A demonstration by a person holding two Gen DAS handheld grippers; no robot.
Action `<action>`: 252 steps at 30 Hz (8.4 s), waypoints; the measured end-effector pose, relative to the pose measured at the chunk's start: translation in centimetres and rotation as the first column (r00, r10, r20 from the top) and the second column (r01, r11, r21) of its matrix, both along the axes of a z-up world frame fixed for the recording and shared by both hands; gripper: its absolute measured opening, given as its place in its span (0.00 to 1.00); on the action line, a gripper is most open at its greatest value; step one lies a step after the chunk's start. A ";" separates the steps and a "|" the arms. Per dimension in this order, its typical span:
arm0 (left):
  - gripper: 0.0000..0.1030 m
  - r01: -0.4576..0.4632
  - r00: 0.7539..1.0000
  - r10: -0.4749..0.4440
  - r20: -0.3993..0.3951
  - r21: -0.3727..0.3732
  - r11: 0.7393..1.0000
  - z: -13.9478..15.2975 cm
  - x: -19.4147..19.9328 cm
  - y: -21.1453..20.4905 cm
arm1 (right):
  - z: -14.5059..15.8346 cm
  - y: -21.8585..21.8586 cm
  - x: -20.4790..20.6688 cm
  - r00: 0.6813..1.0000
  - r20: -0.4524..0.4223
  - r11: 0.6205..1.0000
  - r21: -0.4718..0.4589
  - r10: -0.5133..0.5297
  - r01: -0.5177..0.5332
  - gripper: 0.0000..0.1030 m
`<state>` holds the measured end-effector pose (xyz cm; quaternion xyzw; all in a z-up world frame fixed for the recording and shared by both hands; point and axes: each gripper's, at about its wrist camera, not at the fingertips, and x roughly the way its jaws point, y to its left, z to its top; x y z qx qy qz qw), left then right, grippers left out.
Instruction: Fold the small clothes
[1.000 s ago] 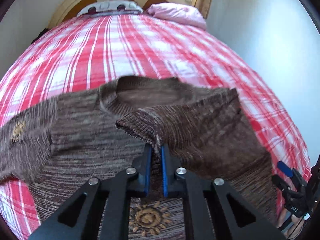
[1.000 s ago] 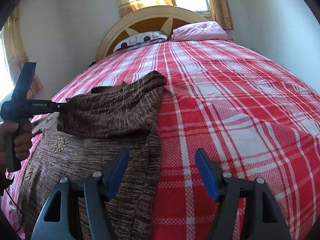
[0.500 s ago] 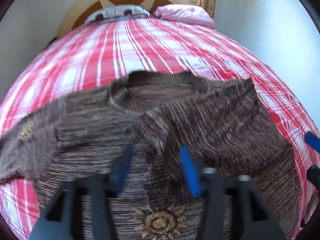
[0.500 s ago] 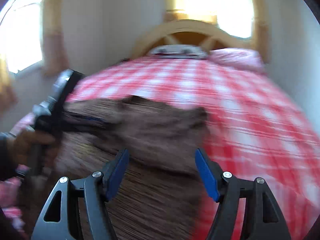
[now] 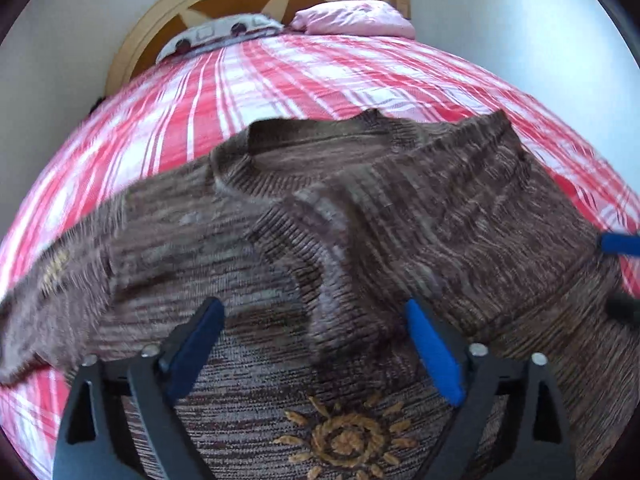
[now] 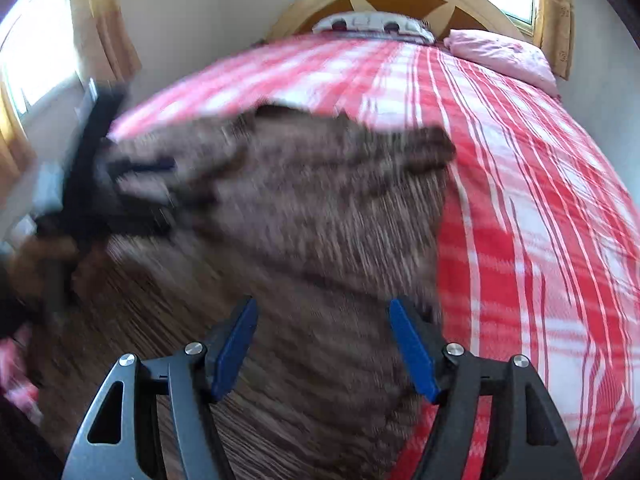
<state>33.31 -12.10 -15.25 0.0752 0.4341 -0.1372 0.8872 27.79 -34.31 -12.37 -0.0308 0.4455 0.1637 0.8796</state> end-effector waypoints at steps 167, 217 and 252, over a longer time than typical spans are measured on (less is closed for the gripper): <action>0.97 -0.375 0.924 0.364 0.120 0.096 0.922 0.6 1.1 19.1 | 0.5 20.2 4.5 0.979 0.092 0.943 -0.296 0.184 -0.149 0.67; 1.00 -0.370 0.927 0.364 0.089 0.066 0.927 0.4 1.0 19.6 | -3.3 18.7 5.4 0.973 -0.089 0.977 0.029 0.212 -0.210 0.46; 1.00 -0.274 0.959 0.259 0.117 0.140 0.951 0.7 -1.8 16.7 | -3.1 18.9 1.5 0.977 -0.024 0.973 -0.087 0.212 -0.213 0.47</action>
